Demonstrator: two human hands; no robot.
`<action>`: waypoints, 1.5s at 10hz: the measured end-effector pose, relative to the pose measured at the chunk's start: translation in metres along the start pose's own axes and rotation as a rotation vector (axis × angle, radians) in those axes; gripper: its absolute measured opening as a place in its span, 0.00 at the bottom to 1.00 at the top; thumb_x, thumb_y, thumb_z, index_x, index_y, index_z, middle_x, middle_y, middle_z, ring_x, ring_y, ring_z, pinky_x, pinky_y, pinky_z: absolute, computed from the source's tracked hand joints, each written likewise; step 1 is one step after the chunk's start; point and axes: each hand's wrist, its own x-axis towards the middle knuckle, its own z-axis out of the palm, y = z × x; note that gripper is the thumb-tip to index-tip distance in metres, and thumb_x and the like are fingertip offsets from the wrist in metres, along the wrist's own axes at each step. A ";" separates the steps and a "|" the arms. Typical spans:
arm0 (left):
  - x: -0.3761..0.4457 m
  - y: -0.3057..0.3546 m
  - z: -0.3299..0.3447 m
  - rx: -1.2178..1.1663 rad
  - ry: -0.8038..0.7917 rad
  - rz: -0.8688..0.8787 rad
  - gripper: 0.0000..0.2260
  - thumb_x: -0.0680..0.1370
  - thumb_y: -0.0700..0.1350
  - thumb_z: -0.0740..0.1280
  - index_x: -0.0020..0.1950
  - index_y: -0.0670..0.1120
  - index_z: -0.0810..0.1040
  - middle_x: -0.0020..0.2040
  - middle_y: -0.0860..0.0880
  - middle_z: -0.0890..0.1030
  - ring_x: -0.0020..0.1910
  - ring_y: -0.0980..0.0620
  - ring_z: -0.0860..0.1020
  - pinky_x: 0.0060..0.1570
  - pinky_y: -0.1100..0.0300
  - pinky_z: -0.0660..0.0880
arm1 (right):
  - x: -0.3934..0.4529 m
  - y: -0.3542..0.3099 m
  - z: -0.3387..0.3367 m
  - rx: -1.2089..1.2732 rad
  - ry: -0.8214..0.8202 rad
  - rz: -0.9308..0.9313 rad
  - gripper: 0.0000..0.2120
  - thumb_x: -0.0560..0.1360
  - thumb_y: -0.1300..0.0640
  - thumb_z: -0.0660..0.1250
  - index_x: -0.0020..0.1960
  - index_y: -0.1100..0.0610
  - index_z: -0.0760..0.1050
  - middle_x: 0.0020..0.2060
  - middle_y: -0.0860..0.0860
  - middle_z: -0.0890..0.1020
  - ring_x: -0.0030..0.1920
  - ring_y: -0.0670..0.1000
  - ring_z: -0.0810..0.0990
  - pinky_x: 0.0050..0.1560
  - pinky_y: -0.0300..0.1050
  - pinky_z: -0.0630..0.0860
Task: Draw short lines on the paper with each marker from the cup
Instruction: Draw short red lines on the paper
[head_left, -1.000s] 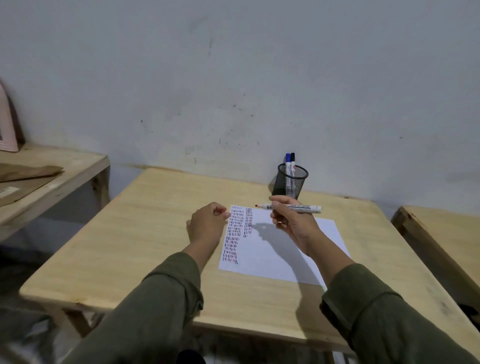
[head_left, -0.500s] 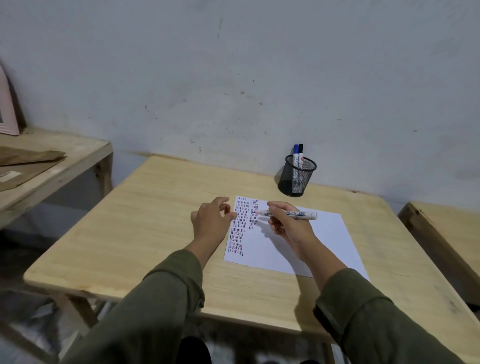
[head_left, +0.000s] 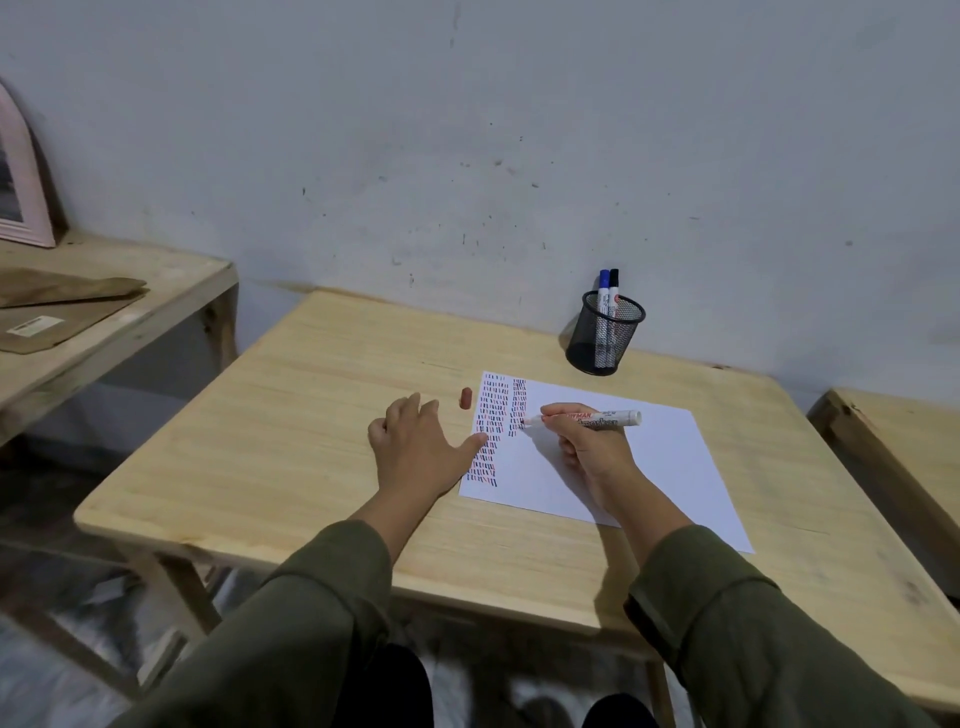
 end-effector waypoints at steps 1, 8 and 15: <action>0.000 -0.001 0.000 -0.006 0.002 -0.005 0.39 0.69 0.70 0.60 0.72 0.47 0.66 0.76 0.47 0.61 0.76 0.50 0.55 0.70 0.50 0.53 | 0.000 0.001 0.000 -0.013 0.021 -0.008 0.05 0.74 0.63 0.68 0.42 0.55 0.81 0.18 0.42 0.71 0.25 0.43 0.65 0.29 0.34 0.63; -0.001 -0.001 -0.002 -0.003 0.007 -0.008 0.39 0.68 0.70 0.61 0.72 0.47 0.67 0.76 0.47 0.62 0.76 0.50 0.55 0.69 0.50 0.53 | -0.017 -0.007 0.007 -0.038 -0.009 -0.031 0.02 0.72 0.63 0.70 0.43 0.57 0.81 0.28 0.44 0.78 0.32 0.41 0.74 0.32 0.29 0.70; 0.005 0.001 -0.005 -0.132 0.040 -0.004 0.31 0.71 0.64 0.64 0.71 0.53 0.66 0.74 0.53 0.65 0.75 0.53 0.57 0.66 0.51 0.57 | -0.007 0.001 -0.001 0.006 -0.013 -0.046 0.05 0.74 0.63 0.67 0.43 0.57 0.80 0.22 0.41 0.75 0.29 0.43 0.69 0.31 0.33 0.65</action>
